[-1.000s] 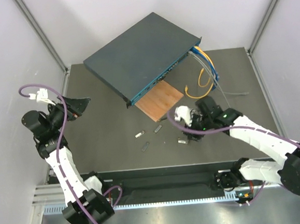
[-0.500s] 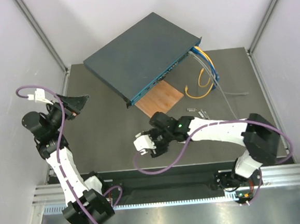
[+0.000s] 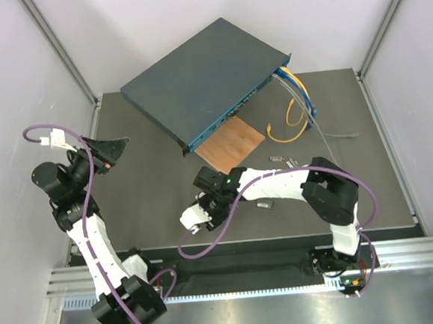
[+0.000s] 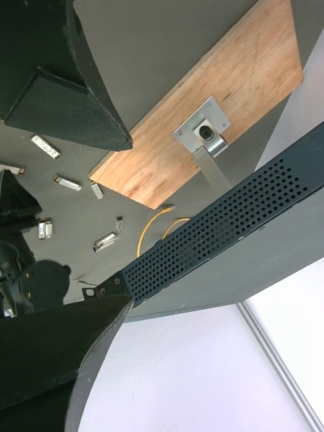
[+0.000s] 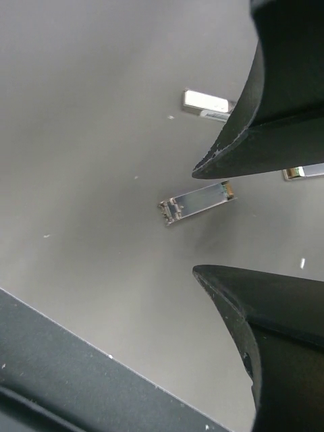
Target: Insert the plug into the switch port
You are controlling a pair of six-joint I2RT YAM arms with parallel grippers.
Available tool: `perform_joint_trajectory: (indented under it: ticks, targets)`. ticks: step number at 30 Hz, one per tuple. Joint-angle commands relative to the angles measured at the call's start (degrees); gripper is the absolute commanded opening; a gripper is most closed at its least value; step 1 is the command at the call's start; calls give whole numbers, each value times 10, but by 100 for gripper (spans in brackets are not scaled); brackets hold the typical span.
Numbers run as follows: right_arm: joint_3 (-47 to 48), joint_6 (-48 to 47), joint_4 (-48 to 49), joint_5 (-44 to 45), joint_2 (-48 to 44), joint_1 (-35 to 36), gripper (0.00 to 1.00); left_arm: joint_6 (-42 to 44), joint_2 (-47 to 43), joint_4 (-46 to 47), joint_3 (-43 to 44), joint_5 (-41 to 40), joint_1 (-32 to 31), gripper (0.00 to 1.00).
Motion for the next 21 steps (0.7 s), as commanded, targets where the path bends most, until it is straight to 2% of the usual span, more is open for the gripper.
perform_joint_trajectory:
  ticks: [1,6,14,17,21]
  targets:
    - [45,-30,-17,-6,21,9,53,0,-3,9,19,4,2,91]
    - [71,-39,-47,-9,58,9,50,6,-3,-4,21,5,3,91]
    - [134,-76,-165,-17,120,9,28,1,-1,-5,21,-5,2,91]
    - [157,-76,-201,-12,143,9,23,-1,1,-5,24,-4,2,91]
    - [148,-62,-204,-10,133,10,19,-6,-1,-5,31,-2,2,90]
